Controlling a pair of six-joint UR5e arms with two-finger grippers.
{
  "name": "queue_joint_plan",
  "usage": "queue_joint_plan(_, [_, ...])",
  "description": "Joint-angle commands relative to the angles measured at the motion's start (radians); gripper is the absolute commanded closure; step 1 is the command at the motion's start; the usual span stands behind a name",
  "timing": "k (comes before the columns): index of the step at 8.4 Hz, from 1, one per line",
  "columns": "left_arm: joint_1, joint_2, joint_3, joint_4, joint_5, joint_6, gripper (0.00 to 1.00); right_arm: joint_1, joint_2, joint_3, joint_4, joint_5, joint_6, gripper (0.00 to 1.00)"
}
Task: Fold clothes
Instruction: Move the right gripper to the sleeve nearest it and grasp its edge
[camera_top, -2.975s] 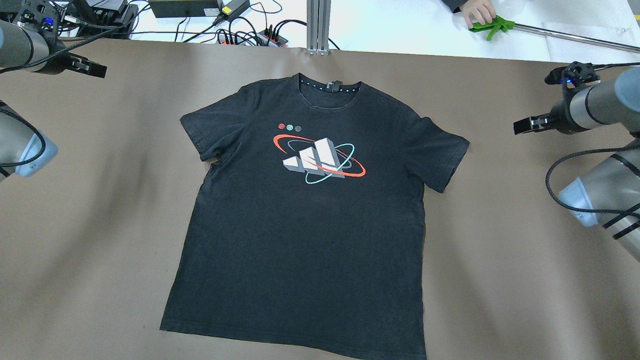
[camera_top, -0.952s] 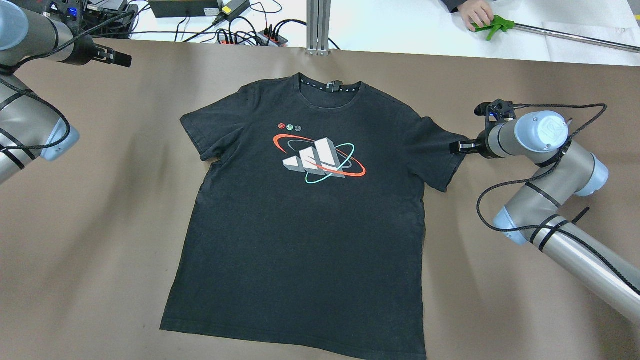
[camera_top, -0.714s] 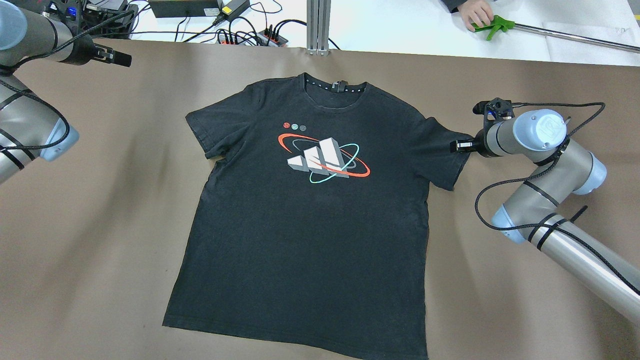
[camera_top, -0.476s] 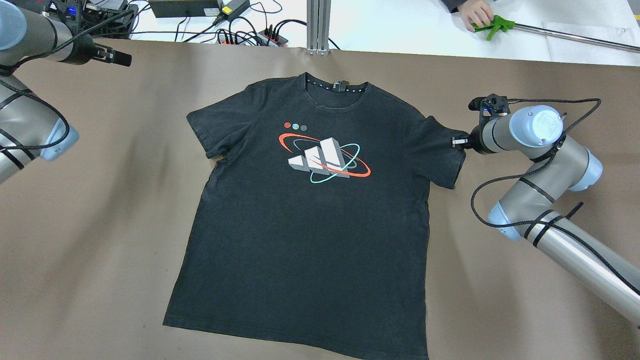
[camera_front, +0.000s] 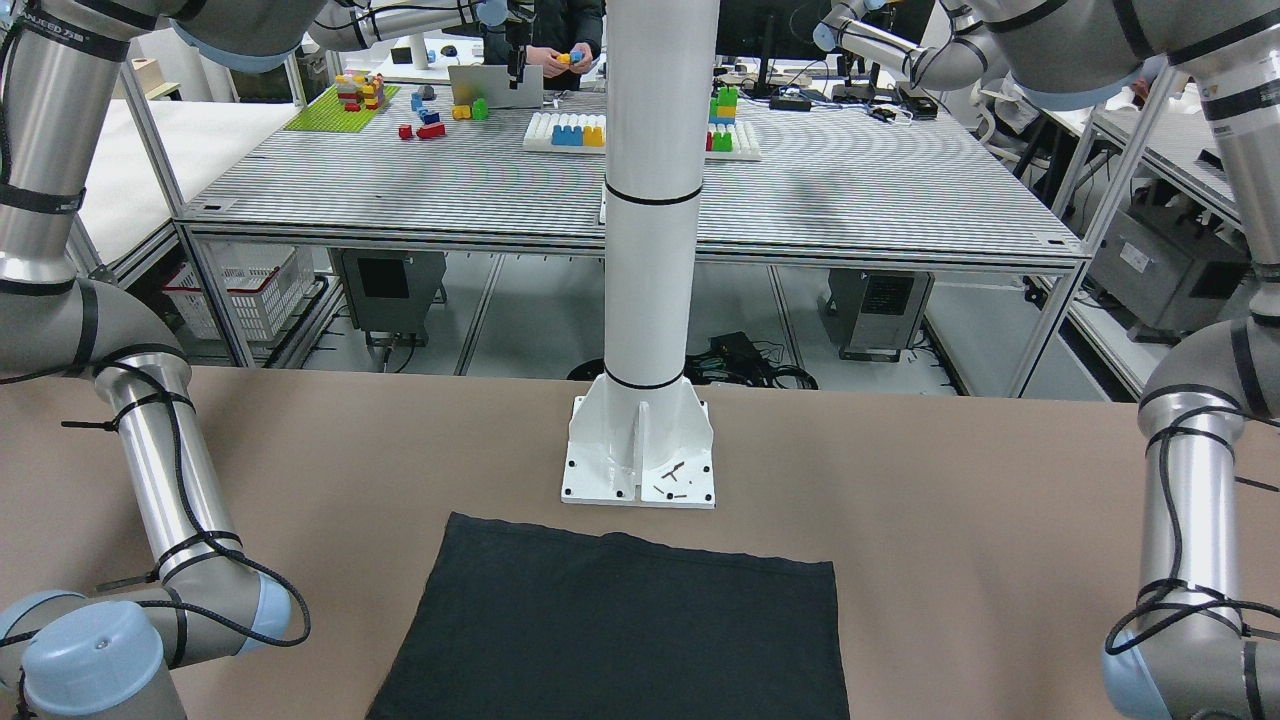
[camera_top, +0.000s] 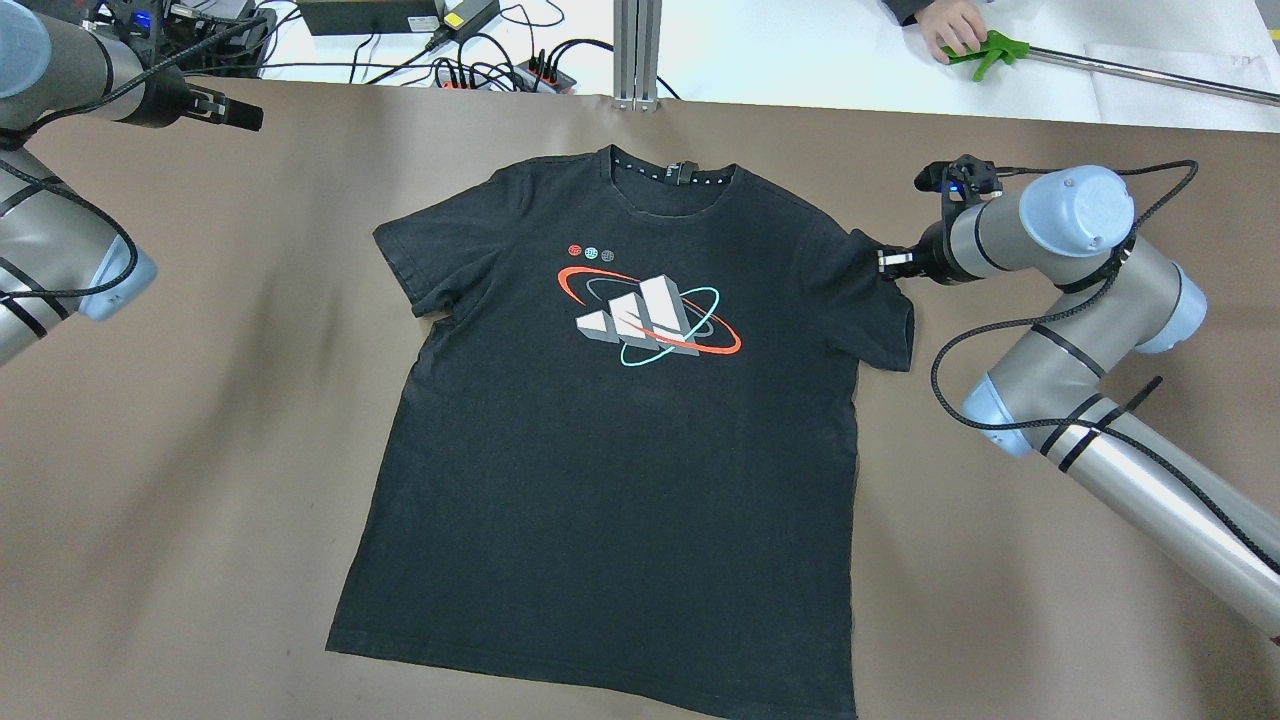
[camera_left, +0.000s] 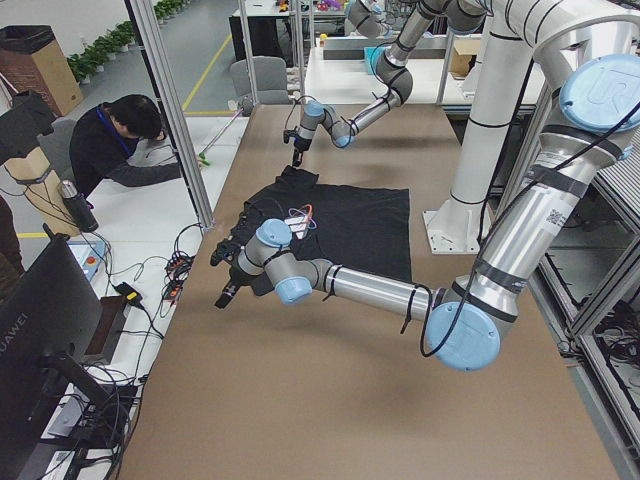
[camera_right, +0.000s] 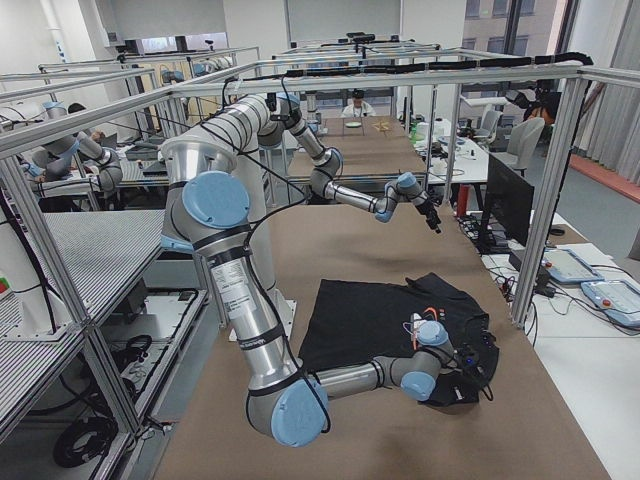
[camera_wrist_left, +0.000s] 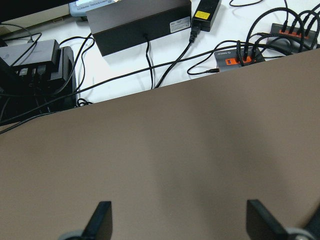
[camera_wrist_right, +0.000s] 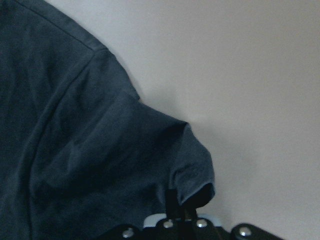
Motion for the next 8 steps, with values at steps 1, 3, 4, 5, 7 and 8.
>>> queue_joint_plan(1, [0.000, 0.000, 0.002, 0.000, 0.001, 0.002, 0.06, -0.003, 0.089, 0.125, -0.170, 0.031, 0.012, 1.00])
queue_joint_plan(3, [0.002, 0.002, 0.004, 0.000, 0.001, 0.003, 0.06, -0.047, 0.234, 0.011, -0.185, -0.030, 0.111, 1.00])
queue_joint_plan(4, [0.003, 0.002, 0.008, 0.001, 0.001, 0.002, 0.06, -0.093, 0.286, -0.048, -0.180, -0.109, 0.116, 1.00])
queue_joint_plan(5, [0.005, 0.002, 0.011, 0.001, 0.001, 0.002, 0.06, -0.130, 0.289, -0.055, -0.175, -0.189, 0.118, 0.99])
queue_joint_plan(7, [0.013, 0.000, 0.016, 0.001, 0.006, 0.003, 0.06, -0.164, 0.259, -0.056, -0.156, -0.282, 0.116, 0.06])
queue_joint_plan(8, [0.013, 0.000, 0.016, 0.001, 0.006, 0.003, 0.06, -0.162, 0.254, -0.053, -0.152, -0.282, 0.116, 0.06])
